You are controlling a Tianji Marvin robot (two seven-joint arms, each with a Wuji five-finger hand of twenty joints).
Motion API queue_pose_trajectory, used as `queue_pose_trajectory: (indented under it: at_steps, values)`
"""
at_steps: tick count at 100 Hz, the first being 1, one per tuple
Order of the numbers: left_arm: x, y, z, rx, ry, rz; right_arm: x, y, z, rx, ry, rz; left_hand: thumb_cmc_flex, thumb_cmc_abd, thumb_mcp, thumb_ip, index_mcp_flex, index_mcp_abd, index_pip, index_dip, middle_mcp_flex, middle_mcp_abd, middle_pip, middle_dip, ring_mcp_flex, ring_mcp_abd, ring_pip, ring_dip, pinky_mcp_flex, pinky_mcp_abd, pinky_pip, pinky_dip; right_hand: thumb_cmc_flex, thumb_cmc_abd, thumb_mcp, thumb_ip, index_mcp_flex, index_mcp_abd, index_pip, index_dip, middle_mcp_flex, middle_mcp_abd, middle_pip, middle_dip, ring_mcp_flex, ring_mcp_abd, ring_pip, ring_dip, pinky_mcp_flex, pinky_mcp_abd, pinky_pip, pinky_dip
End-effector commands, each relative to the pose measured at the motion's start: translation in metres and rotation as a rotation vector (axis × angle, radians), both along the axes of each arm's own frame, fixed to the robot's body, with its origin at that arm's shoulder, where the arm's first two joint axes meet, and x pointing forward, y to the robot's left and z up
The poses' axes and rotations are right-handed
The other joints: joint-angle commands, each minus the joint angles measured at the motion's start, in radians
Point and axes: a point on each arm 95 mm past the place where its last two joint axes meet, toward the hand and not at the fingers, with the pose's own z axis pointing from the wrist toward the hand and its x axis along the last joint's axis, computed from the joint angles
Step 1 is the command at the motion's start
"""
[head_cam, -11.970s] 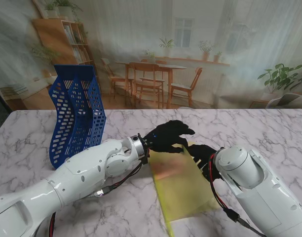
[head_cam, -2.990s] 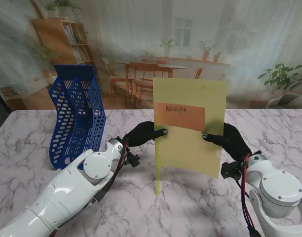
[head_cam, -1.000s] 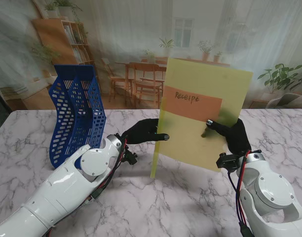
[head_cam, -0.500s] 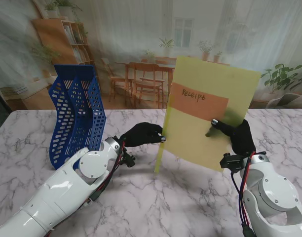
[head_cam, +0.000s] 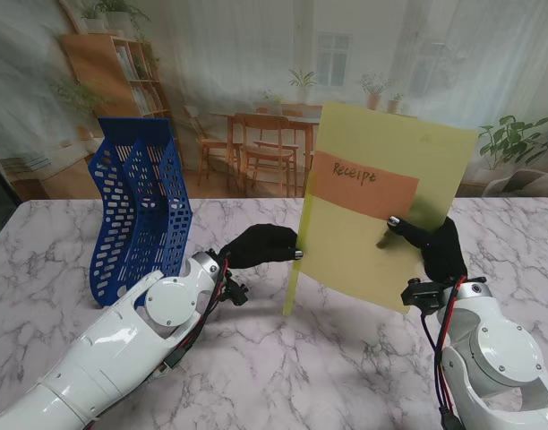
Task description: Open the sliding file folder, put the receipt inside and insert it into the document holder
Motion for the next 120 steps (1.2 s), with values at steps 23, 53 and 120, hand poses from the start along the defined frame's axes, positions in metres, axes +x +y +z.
queue_pose_trajectory:
  at_steps: [23, 53, 120]
  values:
    - [-0.001, -0.006, 0.008, -0.023, -0.015, -0.008, 0.001, -0.006, -0.013, -0.173, -0.05, -0.027, 0.082, 0.027, 0.043, 0.041, 0.021, -0.061, 0.099, 0.042, 0.041, -0.027, 0.0, 0.033, 0.018, -0.02, 0.028, 0.011, 0.004, -0.006, 0.039, 0.02, 0.055, 0.076, 0.072, 0.016, 0.01, -0.099, 0.116, 0.042, 0.0, -0.016, 0.073, 0.035, 0.056, -0.023, 0.083, 0.026, 0.041, -0.028, 0.027, -0.006]
    - [0.0, -0.003, 0.013, 0.008, -0.035, -0.019, 0.002, -0.01, -0.025, -0.338, -0.085, 0.006, 0.079, 0.026, 0.045, 0.041, 0.024, -0.06, 0.099, 0.039, 0.049, -0.026, -0.002, 0.033, 0.021, -0.02, 0.03, 0.011, 0.009, -0.005, 0.044, 0.022, 0.057, 0.066, 0.089, 0.016, 0.02, -0.085, 0.116, 0.042, 0.006, -0.001, 0.081, 0.051, 0.063, -0.014, 0.1, 0.033, 0.055, -0.018, 0.034, -0.01]
    - [0.006, -0.002, 0.019, -0.005, -0.037, -0.01, 0.006, -0.011, -0.049, -0.59, -0.06, 0.103, 0.078, 0.027, 0.046, 0.039, 0.023, -0.061, 0.095, 0.033, 0.044, -0.031, -0.006, 0.031, 0.016, -0.017, 0.028, 0.011, 0.004, -0.004, 0.047, 0.024, 0.061, 0.038, 0.13, 0.01, 0.041, -0.033, 0.109, 0.039, 0.025, 0.035, 0.085, 0.082, 0.071, 0.012, 0.154, 0.065, 0.099, 0.02, 0.031, -0.036]
